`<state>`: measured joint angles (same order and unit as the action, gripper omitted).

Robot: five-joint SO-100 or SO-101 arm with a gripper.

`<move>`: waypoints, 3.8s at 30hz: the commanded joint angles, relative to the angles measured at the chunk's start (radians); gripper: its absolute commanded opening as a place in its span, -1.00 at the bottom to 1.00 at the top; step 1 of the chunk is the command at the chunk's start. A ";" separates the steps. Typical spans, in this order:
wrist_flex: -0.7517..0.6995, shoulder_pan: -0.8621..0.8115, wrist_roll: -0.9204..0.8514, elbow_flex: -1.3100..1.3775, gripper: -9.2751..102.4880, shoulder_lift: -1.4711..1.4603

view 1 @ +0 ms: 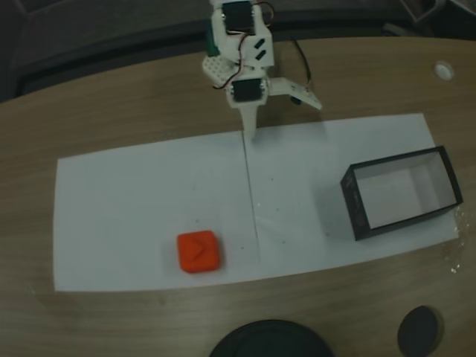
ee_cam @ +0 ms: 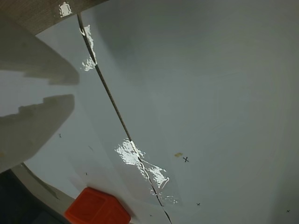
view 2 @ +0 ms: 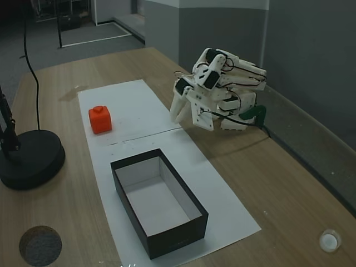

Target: Grab a orange square and put it in the box.

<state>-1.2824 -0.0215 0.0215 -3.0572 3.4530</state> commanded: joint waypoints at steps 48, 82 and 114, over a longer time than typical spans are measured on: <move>0.568 -0.008 0.000 0.261 -0.43 0.000; -0.146 -0.135 -0.133 1.536 -0.03 -1.692; -0.161 -0.241 -0.135 1.947 -0.03 -2.198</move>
<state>-1.4711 -0.2715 -0.1104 -1.1781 1.2410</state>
